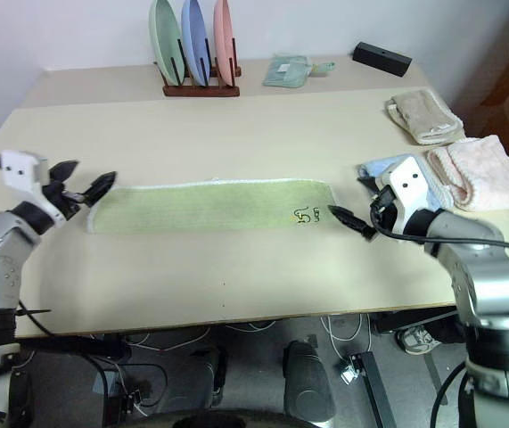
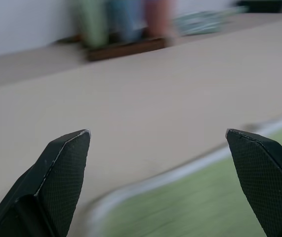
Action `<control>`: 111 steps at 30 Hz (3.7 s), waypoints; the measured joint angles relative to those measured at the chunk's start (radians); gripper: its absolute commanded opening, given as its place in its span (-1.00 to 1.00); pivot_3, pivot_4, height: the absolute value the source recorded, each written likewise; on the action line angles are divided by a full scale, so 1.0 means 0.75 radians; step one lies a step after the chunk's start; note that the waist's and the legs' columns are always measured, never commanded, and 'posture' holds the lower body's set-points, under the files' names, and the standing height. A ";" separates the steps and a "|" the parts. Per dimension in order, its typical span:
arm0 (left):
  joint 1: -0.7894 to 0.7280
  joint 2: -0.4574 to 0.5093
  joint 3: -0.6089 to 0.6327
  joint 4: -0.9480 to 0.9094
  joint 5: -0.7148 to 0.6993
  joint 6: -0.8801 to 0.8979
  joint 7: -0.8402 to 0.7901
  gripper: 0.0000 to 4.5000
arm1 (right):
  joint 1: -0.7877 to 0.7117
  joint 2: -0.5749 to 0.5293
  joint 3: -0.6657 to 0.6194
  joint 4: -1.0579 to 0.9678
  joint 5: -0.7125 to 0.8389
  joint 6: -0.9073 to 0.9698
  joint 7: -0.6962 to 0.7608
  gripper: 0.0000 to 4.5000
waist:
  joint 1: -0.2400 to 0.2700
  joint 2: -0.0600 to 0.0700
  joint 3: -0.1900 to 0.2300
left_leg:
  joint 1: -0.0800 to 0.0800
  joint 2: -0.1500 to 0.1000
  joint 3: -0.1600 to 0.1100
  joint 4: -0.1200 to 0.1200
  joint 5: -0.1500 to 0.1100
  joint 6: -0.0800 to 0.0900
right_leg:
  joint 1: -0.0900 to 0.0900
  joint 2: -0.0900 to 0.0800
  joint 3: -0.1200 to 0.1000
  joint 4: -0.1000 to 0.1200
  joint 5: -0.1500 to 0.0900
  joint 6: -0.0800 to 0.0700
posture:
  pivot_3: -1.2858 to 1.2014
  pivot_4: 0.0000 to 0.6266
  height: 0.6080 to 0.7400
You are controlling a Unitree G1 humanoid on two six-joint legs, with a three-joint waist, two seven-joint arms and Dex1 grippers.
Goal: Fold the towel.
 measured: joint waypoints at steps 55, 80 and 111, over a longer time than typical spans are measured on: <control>0.026 -0.190 -0.523 -0.290 0.120 -0.046 -0.161 1.00 | -0.460 0.065 0.468 -0.065 0.276 0.374 -0.680 -0.99 | 0.010 0.007 -0.002 | -0.007 0.000 -0.003 -0.003 -0.001 0.003 | -0.002 0.002 -0.003 -0.013 -0.001 0.000 | 0.03 -0.52 1.00; 0.104 -0.139 -0.481 -0.376 0.122 -0.001 -0.106 1.00 | -0.407 0.213 0.598 -0.013 -0.048 0.178 -0.360 0.50 | 0.021 0.007 -0.002 | -0.009 -0.001 -0.004 -0.003 -0.001 0.002 | -0.002 0.002 -0.003 -0.017 -0.001 0.000 | 0.03 -0.52 1.00; 0.535 -0.119 0.029 -0.497 -0.180 0.234 0.084 1.00 | -0.431 0.326 0.671 0.503 -0.449 -0.393 -0.131 0.04 | 0.013 0.006 -0.002 | -0.007 0.000 -0.005 -0.004 -0.001 0.002 | -0.001 0.002 -0.003 -0.016 -0.001 0.000 | 0.03 -0.52 1.00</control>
